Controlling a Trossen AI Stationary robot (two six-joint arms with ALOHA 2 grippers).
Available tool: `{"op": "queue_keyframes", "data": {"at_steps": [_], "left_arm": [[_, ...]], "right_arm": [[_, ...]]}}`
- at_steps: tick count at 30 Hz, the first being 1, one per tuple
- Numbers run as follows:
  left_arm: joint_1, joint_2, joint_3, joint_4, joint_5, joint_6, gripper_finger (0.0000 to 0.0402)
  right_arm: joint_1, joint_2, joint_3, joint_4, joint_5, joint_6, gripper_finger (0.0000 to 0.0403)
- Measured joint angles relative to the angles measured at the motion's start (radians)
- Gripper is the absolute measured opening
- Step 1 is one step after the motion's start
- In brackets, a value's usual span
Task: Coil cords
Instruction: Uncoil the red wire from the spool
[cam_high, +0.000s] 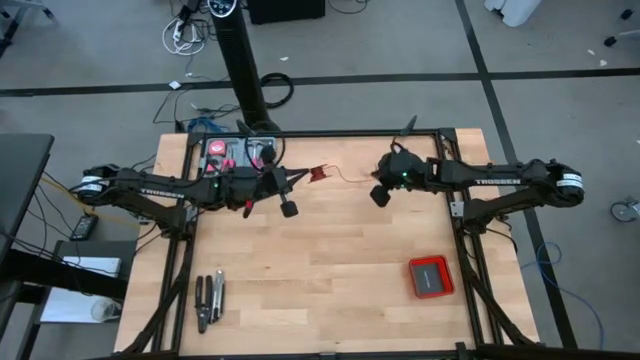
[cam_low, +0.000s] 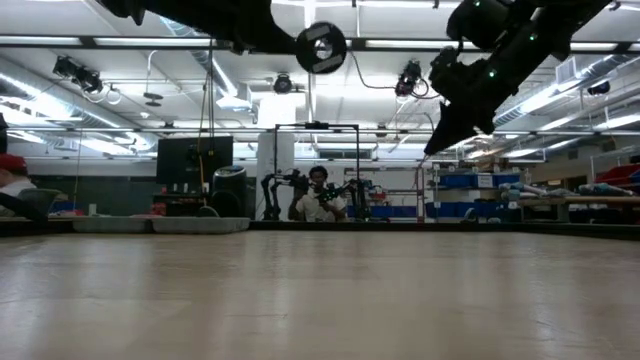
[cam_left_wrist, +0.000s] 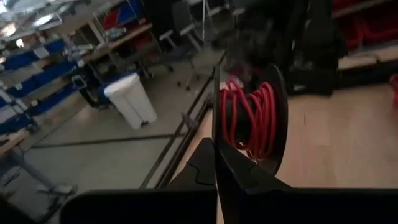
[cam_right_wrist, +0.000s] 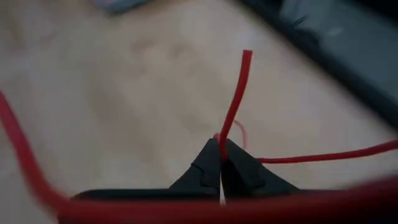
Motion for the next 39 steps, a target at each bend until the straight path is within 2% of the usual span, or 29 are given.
{"op": "queue_keyframes", "data": {"at_steps": [3, 7, 9, 12, 19, 23, 29, 35, 39], "left_arm": [[0.007, 0.0, 0.0, -0.011, 0.05, -0.008, 0.0], [0.005, 0.0, 0.0, -0.047, 0.231, -0.008, 0.0], [0.005, 0.0, 0.0, -0.072, 0.28, -0.008, 0.0], [0.006, 0.0, 0.0, -0.125, 0.259, -0.008, 0.0], [0.006, 0.0, 0.0, -0.202, 0.096, -0.033, 0.0], [0.006, 0.0, 0.0, -0.204, 0.04, -0.05, 0.0], [0.025, 0.0, 0.0, -0.194, 0.03, -0.054, 0.0], [0.058, 0.0, 0.0, -0.189, -0.038, -0.054, 0.0], [0.084, 0.0, 0.0, -0.14, -0.053, -0.055, 0.0]], "right_arm": [[0.005, -0.054, 0.0, 0.0, 0.125, -0.013, 0.0], [0.032, -0.125, 0.0, 0.013, 0.283, -0.052, 0.0], [0.053, -0.158, 0.0, 0.039, 0.324, -0.082, 0.0], [0.089, -0.201, 0.0, 0.104, 0.356, -0.129, 0.0], [0.199, -0.253, 0.0, 0.32, 0.358, -0.287, 0.0], [0.264, -0.237, 0.0, 0.439, 0.304, -0.389, 0.0], [0.327, -0.185, 0.0, 0.555, 0.192, -0.486, 0.0], [0.34, -0.144, 0.0, 0.635, -0.042, -0.463, 0.0], [0.34, -0.11, 0.0, 0.684, -0.132, -0.412, 0.0]]}}
